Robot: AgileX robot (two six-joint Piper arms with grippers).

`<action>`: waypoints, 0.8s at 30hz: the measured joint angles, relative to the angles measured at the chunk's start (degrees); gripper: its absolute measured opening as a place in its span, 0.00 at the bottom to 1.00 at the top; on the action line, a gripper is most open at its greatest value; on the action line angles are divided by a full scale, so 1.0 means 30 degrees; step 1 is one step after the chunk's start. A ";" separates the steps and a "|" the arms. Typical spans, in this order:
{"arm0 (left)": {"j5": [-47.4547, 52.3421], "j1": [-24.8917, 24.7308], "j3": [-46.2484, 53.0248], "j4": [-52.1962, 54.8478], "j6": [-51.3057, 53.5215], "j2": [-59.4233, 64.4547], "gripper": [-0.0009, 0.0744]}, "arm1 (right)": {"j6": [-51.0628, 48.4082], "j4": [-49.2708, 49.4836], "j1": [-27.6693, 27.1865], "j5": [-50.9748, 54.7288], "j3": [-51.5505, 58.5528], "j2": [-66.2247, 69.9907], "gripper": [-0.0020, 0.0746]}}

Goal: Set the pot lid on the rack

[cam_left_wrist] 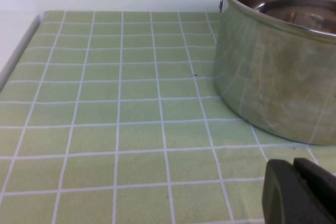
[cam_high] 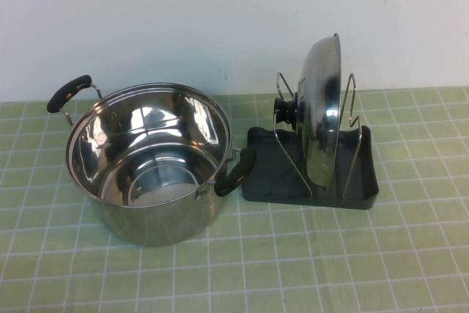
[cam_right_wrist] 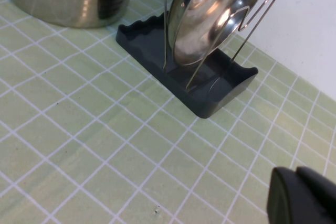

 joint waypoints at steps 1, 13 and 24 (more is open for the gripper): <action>0.0000 0.0000 0.0000 0.0000 0.0174 0.0000 0.01 | 0.0000 0.0000 0.0000 0.0000 0.0000 0.0000 0.02; 0.0000 0.0000 0.0000 0.0000 0.0597 0.0000 0.01 | 0.0000 0.0000 0.0000 0.0000 0.0000 0.0000 0.02; 0.0000 0.0000 0.0000 -0.0153 0.0726 0.0000 0.01 | -0.0008 -0.3655 0.0000 0.0067 0.0000 -0.0166 0.02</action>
